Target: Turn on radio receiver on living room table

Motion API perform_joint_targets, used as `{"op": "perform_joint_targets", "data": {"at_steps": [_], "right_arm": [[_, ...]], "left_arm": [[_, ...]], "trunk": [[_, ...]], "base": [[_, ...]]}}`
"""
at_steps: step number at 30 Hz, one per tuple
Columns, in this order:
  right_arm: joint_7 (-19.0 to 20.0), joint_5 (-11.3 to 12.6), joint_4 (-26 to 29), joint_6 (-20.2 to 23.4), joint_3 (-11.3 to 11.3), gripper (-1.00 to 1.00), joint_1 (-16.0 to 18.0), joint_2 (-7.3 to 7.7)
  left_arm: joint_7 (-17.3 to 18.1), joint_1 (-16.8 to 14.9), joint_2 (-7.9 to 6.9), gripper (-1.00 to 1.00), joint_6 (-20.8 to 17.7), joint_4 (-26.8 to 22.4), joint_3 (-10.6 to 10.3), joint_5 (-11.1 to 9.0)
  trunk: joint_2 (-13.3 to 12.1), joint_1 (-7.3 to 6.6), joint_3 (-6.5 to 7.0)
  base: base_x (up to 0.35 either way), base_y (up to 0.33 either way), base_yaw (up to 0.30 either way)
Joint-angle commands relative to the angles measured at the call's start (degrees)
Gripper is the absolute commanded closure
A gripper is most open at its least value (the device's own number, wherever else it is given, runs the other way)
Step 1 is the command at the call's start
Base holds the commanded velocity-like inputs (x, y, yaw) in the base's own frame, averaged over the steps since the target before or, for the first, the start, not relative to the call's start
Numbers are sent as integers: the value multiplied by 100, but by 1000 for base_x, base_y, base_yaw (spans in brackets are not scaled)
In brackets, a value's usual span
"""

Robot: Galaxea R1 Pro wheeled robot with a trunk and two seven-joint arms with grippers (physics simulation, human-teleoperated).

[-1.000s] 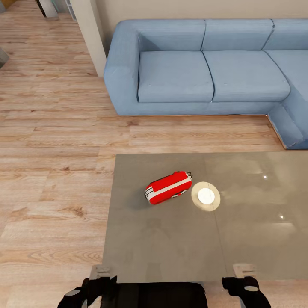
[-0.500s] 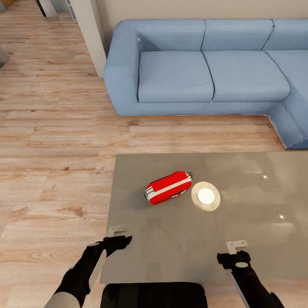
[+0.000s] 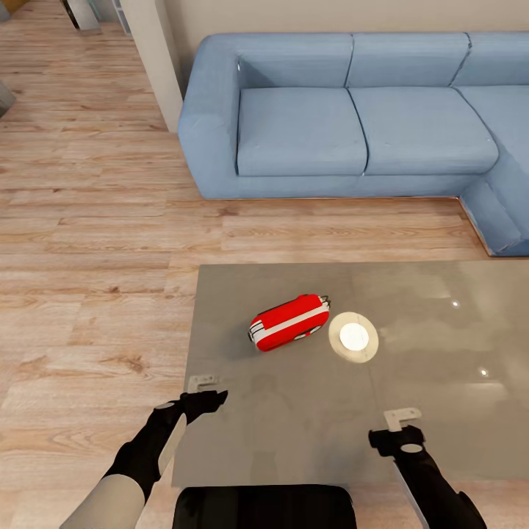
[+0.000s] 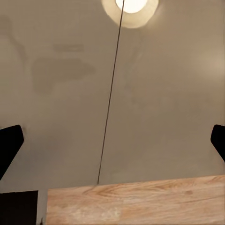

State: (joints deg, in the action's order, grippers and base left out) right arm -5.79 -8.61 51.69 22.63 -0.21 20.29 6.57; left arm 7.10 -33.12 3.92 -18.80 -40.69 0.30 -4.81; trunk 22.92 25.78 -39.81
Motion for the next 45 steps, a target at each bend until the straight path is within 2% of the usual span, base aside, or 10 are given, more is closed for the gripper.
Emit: {"op": "perform_joint_targets", "data": {"at_steps": [1, 9, 27, 31, 33, 38, 43, 45], "right_arm": [[25, 0, 0, 3, 1, -100, 0, 0], [408, -8, -1, 43, 3, -100, 1, 2], [468, -51, 206, 70, 12, -100, 62, 1], [484, -377, 404, 587, 11, -100, 470, 3], [556, -558, 454, 1033, 12, -100, 908, 2], [650, -619, 475, 1208, 10, -100, 1411, 1], [747, -636, 564, 1263, 12, -100, 1619, 2], [847, -688, 631, 1515, 140, -100, 1713, 5]], "left_arm": [[0, 0, 1, -100, 0, 2, 1, 0], [2, -1, 1, -100, 0, 39, -1, 8], [-5, -1, 13, -100, -1, 52, 1, 16], [-6, -1, 15, -100, -1, 57, 3, 16], [-7, -1, 18, -100, -1, 60, 5, 16], [-6, -1, 26, -100, -1, 61, 5, 16], [-7, -1, 41, -100, -1, 54, -1, 22], [-7, -1, 87, -100, -6, 55, -6, 27]], "trunk": [[0, 0, 0], [0, 0, 0], [0, 0, 0], [0, 0, 0], [0, 0, 0], [0, 0, 0], [0, 0, 0], [0, 0, 0]], "base": [[0, 0, 0], [0, 0, 0], [0, 0, 0], [0, 0, 0], [0, 0, 0], [0, 0, 0], [0, 0, 0], [0, 0, 0]]}}
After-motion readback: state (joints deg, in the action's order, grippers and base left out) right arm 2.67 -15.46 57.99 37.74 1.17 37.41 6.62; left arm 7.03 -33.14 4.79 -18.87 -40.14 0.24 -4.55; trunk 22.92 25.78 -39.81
